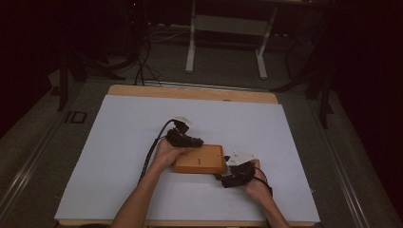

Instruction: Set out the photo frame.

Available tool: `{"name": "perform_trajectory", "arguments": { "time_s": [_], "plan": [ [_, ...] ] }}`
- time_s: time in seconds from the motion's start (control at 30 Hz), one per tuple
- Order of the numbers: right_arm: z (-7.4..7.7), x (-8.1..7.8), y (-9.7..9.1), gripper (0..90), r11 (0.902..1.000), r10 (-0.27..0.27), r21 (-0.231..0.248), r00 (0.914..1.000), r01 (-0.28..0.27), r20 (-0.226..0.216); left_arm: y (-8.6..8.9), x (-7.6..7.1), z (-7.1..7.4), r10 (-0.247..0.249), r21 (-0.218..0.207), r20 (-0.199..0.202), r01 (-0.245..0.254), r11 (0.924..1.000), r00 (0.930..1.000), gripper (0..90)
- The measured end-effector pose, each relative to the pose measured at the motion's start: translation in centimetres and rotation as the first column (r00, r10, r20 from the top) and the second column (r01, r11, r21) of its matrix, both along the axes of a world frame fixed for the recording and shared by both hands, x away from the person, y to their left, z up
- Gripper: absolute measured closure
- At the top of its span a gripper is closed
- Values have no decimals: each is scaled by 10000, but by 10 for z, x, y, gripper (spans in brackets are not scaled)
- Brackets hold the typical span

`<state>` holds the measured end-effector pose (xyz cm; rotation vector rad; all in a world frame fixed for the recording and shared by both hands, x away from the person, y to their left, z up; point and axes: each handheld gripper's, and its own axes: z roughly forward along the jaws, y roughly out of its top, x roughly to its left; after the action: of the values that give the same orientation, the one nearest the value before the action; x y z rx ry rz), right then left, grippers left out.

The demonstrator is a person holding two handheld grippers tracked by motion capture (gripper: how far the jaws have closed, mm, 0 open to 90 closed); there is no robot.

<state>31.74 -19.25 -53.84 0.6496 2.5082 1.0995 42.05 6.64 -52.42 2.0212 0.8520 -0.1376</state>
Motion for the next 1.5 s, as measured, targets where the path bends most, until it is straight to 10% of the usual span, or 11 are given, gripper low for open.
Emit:
{"name": "perform_trajectory", "arguments": {
  "time_s": [0.7,1.1,1.5],
  "plan": [
    [5,-8,12,252,9994,-204,-247,9866,248,1621,0,-1,5,-458,363,-38,459,9983,9989,846],
    [6,-5,6,297,9993,-377,15,9868,379,1575,6,-1,4,-436,-109,-129,434,9990,9990,681],
    [10,-11,15,280,10000,14,-68,9813,-1,1925,12,-1,2,-326,136,-20,327,9994,9995,845]
  ]
}}
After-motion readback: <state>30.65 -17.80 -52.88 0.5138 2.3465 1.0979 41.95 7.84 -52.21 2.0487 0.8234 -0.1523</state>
